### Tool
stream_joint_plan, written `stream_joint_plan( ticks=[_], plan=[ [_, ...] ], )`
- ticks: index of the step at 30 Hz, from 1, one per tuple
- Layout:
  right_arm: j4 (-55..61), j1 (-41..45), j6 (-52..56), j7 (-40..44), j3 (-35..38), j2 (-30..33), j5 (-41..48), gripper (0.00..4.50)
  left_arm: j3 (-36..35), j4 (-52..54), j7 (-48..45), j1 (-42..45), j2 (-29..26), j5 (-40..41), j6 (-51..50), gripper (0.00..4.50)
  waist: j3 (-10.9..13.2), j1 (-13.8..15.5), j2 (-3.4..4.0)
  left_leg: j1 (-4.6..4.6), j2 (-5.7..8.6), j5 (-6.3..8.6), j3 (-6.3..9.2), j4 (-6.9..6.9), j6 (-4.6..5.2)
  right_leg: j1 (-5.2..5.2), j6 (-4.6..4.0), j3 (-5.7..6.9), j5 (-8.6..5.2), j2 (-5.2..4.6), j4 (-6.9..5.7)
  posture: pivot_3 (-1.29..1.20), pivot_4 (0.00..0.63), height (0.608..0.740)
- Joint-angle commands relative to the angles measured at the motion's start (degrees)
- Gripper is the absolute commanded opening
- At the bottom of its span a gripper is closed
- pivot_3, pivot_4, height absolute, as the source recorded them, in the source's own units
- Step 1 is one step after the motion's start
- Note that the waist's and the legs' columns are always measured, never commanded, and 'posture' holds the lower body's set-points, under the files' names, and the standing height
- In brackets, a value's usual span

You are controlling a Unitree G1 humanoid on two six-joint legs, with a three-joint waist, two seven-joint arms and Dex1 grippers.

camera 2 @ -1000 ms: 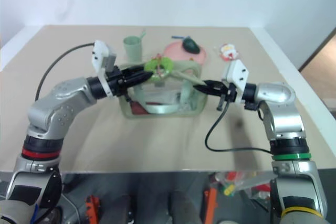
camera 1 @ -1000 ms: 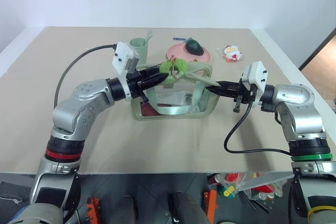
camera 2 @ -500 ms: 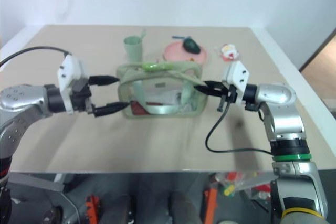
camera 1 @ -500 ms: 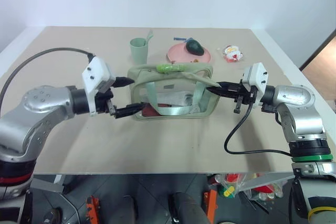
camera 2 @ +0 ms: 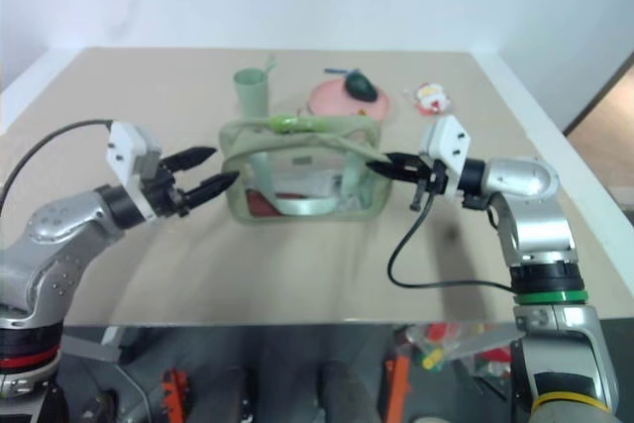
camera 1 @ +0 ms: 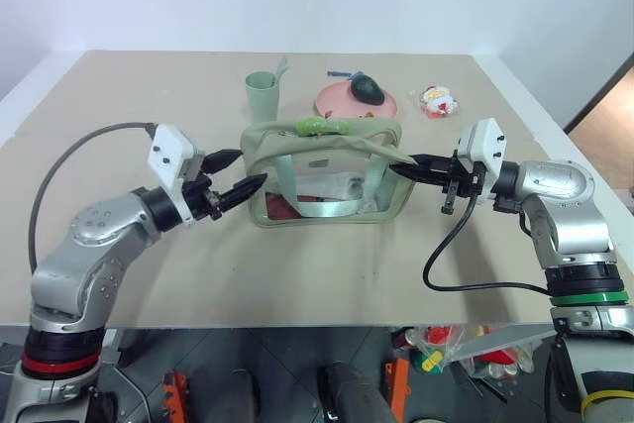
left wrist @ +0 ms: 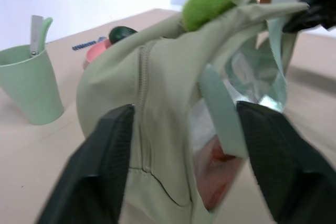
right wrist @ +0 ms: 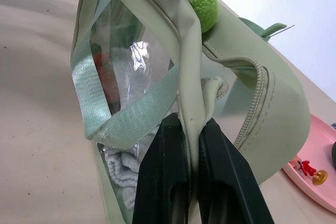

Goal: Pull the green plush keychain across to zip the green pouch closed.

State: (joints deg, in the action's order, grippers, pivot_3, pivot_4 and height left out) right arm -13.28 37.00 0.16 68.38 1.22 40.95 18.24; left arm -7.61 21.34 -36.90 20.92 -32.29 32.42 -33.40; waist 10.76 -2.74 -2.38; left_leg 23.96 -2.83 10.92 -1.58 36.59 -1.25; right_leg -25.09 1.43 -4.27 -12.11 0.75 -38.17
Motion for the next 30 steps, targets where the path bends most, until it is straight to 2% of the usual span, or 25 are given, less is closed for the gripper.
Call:
stream_joint_plan(
  ticks=[1, 2, 3, 5, 6, 7, 8, 12, 16, 17, 23, 30],
  plan=[
    [2.95, 0.50, 2.87, 0.80, 1.49, 1.43, 1.91, 0.00, 0.03, -0.27, -0.45, 1.25, 1.39, 0.29, 2.46, 2.18, 0.00, 0.01, 0.00, 0.00, 0.00, 0.00, 0.00, 0.00, 0.00, 0.00, 0.00, 0.00, 0.00, 0.00, 0.00, 0.00, 0.150, 0.740],
    [3.79, 0.52, 6.15, 1.38, 1.56, 1.88, 3.34, 0.00, 0.13, -0.27, -0.54, 1.44, 1.62, 0.63, 2.35, 1.86, 0.00, 0.02, 0.00, 0.00, 0.00, 0.00, 0.00, 0.00, 0.00, 0.01, 0.00, 0.00, 0.00, 0.00, 0.00, 0.00, 0.150, 0.740],
    [4.83, 0.48, 8.42, 1.82, 1.65, 2.41, 4.32, 0.57, 0.33, -0.22, -0.76, 1.57, 1.63, 0.74, 2.17, 1.68, 0.00, 0.02, 0.00, 0.00, 0.00, 0.00, 0.00, 0.00, 0.00, 0.01, 0.00, 0.00, 0.00, -0.01, 0.00, 0.00, 0.150, 0.740],
    [6.73, 0.37, 11.06, 2.36, 1.77, 3.53, 5.29, 0.73, 0.87, -0.21, -1.24, 1.57, 1.41, 0.42, 2.05, 0.99, 0.00, 0.01, 0.00, 0.02, 0.00, 0.00, -0.01, 0.01, 0.00, 0.00, 0.00, -0.01, 0.00, -0.01, 0.00, 0.00, 0.150, 0.740],
    [7.47, 0.71, 12.62, 2.52, 2.03, 4.17, 5.89, 0.77, 1.11, -0.22, -1.53, 1.53, 1.33, 0.35, 2.03, 0.81, 0.00, 0.02, 0.00, 0.01, 0.01, 0.00, 0.00, 0.01, 0.00, 0.00, 0.00, -0.01, 0.00, -0.01, 0.00, 0.00, 0.150, 0.740],
    [7.55, 2.11, 15.51, 1.99, 2.78, 4.77, 7.07, 1.35, 1.24, -0.14, -1.64, 1.52, 1.45, 0.43, 1.95, 0.35, 0.00, 0.02, 0.00, 0.01, 0.01, 0.00, 0.00, 0.01, 0.00, 0.00, 0.00, -0.01, 0.00, -0.01, 0.00, 0.00, 0.150, 0.740],
    [7.44, 3.73, 18.40, 1.51, 3.46, 5.41, 8.21, 1.60, 1.31, -0.03, -1.72, 1.54, 1.57, 0.60, 1.79, 0.02, 0.00, 0.00, 0.00, 0.01, 0.01, 0.00, 0.00, 0.00, 0.00, 0.00, 0.00, 0.00, 0.00, -0.01, 0.00, 0.00, 0.150, 0.740],
    [7.21, 12.22, 28.54, 0.52, 4.83, 7.31, 12.22, 3.02, 1.41, 0.48, -2.12, 1.59, 1.45, 1.33, 0.79, 0.00, 0.04, -0.03, 0.07, 0.03, 0.03, 0.00, -0.04, 0.02, 0.00, -0.06, 0.01, -0.06, 0.04, -0.01, -0.01, 0.00, 0.150, 0.740],
    [10.59, 15.49, 32.93, -0.28, 4.29, 4.94, 15.29, 4.37, 1.76, 0.13, -2.23, 1.98, 1.72, 1.12, 0.72, 0.00, -0.01, 0.02, -0.02, 0.04, 0.01, -0.01, 0.05, -0.01, 0.01, -0.01, -0.03, 0.04, -0.02, 0.00, 0.01, 0.00, 0.150, 0.740],
    [11.50, 16.38, 33.19, -0.64, 3.62, 3.67, 15.64, 4.49, 1.93, -0.01, -2.24, 2.03, 1.88, 1.03, 0.78, 0.00, -0.01, 0.03, -0.02, 0.04, 0.01, -0.01, 0.05, -0.01, 0.01, -0.01, -0.02, 0.05, -0.03, 0.00, 0.01, 0.00, 0.150, 0.740],
    [14.92, 17.31, 31.49, -3.00, -2.01, -4.02, 13.38, 4.49, 2.57, -0.25, -2.17, 1.84, 2.31, 0.52, 1.00, 0.00, -0.01, 0.02, -0.02, 0.16, 0.03, -0.01, 0.04, 0.01, 0.01, -0.08, 0.03, 0.03, -0.01, -0.03, 0.01, 0.00, 0.150, 0.740],
    [9.28, 18.89, 28.38, -5.18, -6.53, -10.06, 7.93, 4.49, 3.29, 0.05, -1.32, 1.92, 2.79, -0.03, 1.24, 0.00, -0.01, 0.18, -0.01, 0.23, 0.07, -0.01, 0.03, 0.07, 0.01, -0.08, 0.07, 0.04, 0.01, -0.10, 0.02, 0.00, 0.150, 0.740]
  ],
)
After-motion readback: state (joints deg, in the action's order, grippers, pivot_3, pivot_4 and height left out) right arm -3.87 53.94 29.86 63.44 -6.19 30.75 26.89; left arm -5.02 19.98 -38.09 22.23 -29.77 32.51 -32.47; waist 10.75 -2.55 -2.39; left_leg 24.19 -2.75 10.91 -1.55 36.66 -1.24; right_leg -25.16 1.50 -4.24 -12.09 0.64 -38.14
